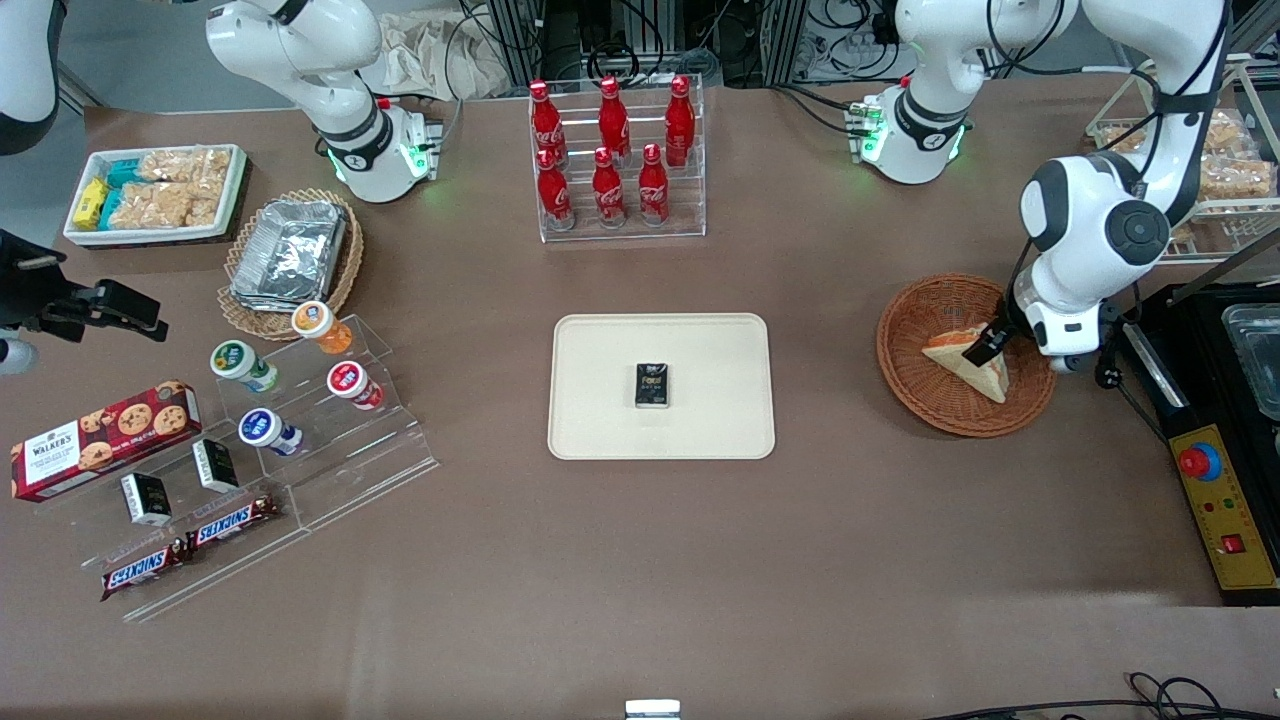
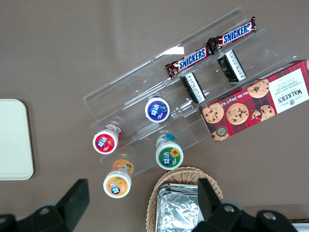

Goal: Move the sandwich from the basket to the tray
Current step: 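Lower the open left gripper over the wrapped sandwich and close it, then lift the sandwich out of the basket with the left gripper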

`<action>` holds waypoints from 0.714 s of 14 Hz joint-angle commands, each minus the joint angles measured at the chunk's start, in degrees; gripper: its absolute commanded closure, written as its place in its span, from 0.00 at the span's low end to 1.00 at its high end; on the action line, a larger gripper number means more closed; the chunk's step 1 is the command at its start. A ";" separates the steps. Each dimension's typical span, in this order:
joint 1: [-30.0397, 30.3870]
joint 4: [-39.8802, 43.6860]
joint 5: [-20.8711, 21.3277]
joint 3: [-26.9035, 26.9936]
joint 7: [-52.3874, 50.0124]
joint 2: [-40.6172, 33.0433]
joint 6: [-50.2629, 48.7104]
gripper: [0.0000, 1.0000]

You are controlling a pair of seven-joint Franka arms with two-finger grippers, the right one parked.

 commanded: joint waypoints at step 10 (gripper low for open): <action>-0.88 -0.37 0.18 -0.63 -1.78 3.03 6.65 1.00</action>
